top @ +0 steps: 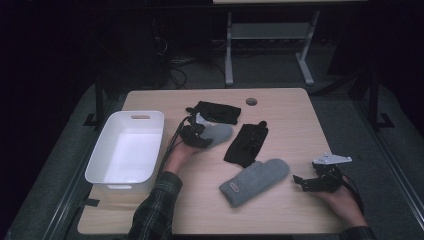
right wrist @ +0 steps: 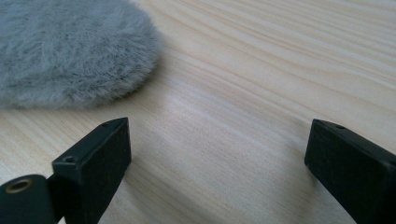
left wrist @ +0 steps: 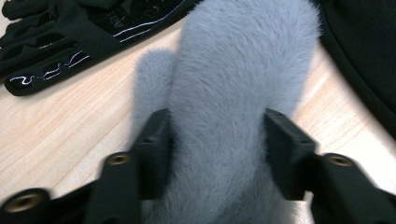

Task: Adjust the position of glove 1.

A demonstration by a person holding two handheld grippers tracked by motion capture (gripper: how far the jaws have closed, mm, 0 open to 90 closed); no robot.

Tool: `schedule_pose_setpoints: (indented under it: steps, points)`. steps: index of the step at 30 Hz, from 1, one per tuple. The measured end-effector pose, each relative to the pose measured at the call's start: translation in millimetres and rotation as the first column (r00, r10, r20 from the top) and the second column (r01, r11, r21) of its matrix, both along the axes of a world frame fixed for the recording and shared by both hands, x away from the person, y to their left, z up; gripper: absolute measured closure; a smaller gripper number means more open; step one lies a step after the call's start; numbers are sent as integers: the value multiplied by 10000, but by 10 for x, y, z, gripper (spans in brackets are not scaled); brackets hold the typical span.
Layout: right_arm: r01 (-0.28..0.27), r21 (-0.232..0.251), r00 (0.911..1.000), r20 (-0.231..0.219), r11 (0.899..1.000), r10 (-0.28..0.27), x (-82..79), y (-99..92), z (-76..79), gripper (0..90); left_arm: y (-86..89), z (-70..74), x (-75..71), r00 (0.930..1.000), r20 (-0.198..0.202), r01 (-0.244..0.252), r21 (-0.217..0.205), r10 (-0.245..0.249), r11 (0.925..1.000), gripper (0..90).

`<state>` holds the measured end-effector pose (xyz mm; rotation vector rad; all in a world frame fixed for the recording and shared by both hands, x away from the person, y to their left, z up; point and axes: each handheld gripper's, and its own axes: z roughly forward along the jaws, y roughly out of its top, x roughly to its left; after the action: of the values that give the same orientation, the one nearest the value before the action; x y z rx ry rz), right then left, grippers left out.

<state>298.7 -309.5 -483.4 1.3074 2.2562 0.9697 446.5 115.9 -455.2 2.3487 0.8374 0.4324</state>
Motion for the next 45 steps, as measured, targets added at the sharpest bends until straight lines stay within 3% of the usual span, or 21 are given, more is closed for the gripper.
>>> schedule_pose_setpoints:
  steps: [8,20,29,35,40,45]
  points:
    - [1,0,10000,-2,10000,-1,0,0,0,70,22,38,-12,9994,-65,-341,-213,340,9992,763]
    - [-7,-3,10000,4,10000,7,-1,0,0,70,33,225,-75,9896,-750,-1256,-366,1226,9914,795]
    - [-36,-11,10000,1,10000,36,-4,2,0,70,5,380,-192,9885,-1267,-992,-1284,829,9868,796]
    - [-37,-12,10000,4,10000,37,-4,1,0,70,-44,502,-282,9843,-1605,-992,-1557,739,9828,796]
    - [-37,-10,10000,6,10000,37,-4,1,-1,69,-123,575,-367,9873,-1555,-558,-1563,312,9861,796]
    - [-38,-11,10000,8,10000,38,-4,1,-1,70,-214,654,-467,9875,-1572,-367,-1797,81,9830,797]
